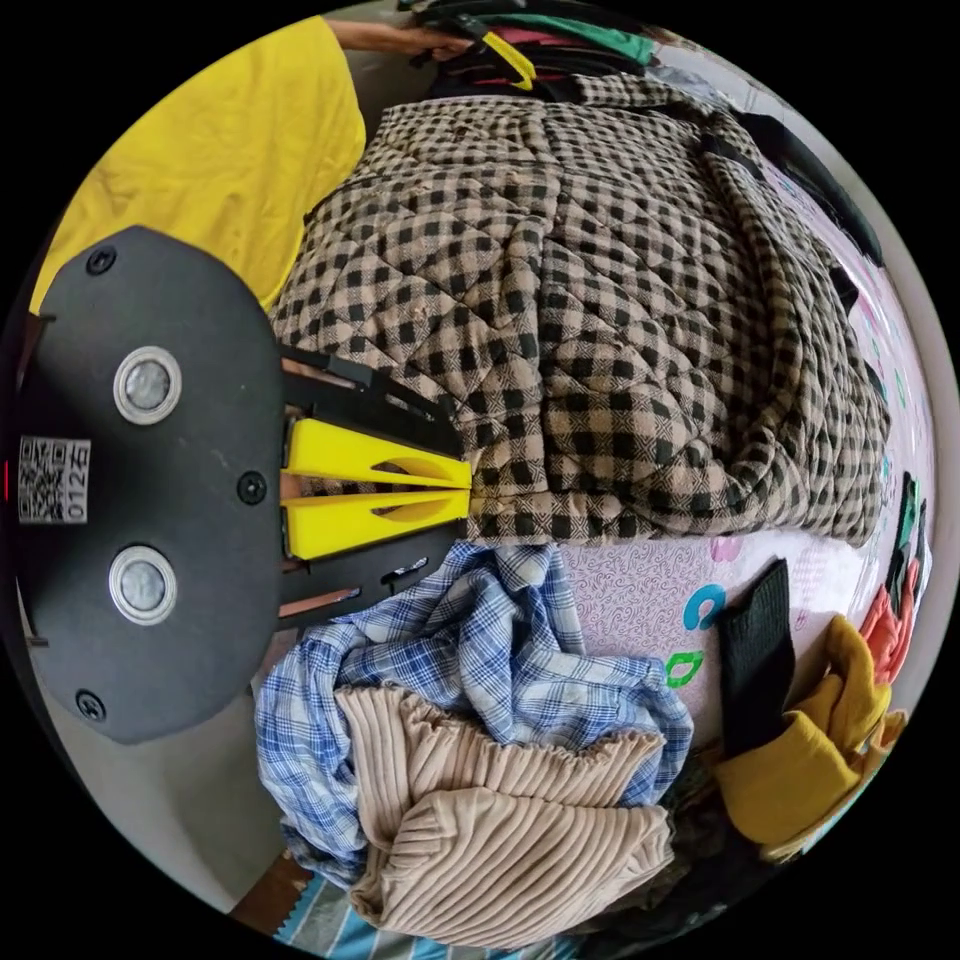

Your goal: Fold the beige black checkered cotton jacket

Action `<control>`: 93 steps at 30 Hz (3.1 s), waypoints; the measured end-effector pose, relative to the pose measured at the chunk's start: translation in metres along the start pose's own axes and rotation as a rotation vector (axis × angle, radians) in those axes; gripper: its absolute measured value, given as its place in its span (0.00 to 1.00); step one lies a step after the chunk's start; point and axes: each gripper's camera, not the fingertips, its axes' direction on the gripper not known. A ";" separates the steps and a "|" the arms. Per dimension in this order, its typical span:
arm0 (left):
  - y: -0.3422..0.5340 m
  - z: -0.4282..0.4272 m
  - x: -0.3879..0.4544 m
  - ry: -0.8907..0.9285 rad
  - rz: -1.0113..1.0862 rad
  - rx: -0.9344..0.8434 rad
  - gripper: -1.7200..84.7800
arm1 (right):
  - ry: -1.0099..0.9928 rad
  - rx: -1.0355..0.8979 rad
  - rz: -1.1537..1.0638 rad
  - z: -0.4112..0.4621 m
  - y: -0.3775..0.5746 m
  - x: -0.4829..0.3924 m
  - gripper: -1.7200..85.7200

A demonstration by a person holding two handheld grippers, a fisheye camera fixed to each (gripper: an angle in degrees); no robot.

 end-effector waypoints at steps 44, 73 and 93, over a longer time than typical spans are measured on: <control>-0.045 -0.252 -0.275 1.078 -0.067 0.414 0.02 | -0.748 0.497 -0.439 -0.272 -0.145 -0.250 0.08; -0.181 -0.077 -0.147 0.986 -0.129 -0.010 0.03 | -0.726 0.422 0.480 -0.193 -0.183 0.103 0.04; -0.262 -0.102 -0.045 0.543 0.208 -0.058 0.02 | -0.600 0.237 0.282 -0.073 -0.231 0.127 0.07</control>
